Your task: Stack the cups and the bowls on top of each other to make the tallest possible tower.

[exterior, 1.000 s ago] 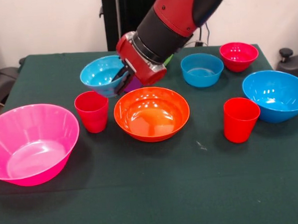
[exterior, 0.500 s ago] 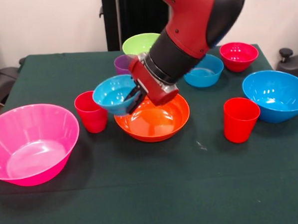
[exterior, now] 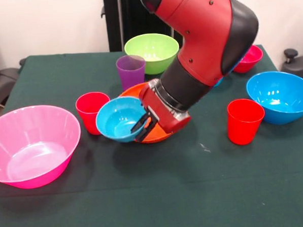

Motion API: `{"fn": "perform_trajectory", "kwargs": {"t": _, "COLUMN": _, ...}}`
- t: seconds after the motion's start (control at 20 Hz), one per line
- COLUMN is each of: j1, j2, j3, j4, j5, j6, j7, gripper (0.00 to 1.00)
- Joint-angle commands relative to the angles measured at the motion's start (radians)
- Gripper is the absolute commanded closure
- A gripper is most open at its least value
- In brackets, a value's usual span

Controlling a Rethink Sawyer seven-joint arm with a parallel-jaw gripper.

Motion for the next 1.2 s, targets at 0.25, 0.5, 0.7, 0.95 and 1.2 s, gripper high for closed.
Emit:
{"fn": "perform_trajectory", "kwargs": {"t": 0.25, "j1": -0.026, "j2": 0.086, "j3": 0.068, "j4": -0.145, "j5": 0.056, "j6": 0.097, "j7": 0.252, "gripper": 1.00}}
{"fn": "perform_trajectory", "kwargs": {"t": 0.5, "j1": -0.022, "j2": 0.093, "j3": 0.057, "j4": -0.158, "j5": 0.073, "j6": 0.114, "j7": 0.276, "gripper": 1.00}}
{"fn": "perform_trajectory", "kwargs": {"t": 0.7, "j1": -0.021, "j2": 0.081, "j3": 0.057, "j4": -0.155, "j5": 0.079, "j6": 0.136, "j7": 0.270, "gripper": 1.00}}
{"fn": "perform_trajectory", "kwargs": {"t": 0.95, "j1": -0.024, "j2": 0.052, "j3": 0.061, "j4": -0.144, "j5": 0.079, "j6": 0.163, "j7": 0.252, "gripper": 1.00}}
{"fn": "perform_trajectory", "kwargs": {"t": 1.2, "j1": -0.023, "j2": -0.004, "j3": 0.065, "j4": -0.126, "j5": 0.071, "j6": 0.227, "j7": 0.228, "gripper": 1.00}}
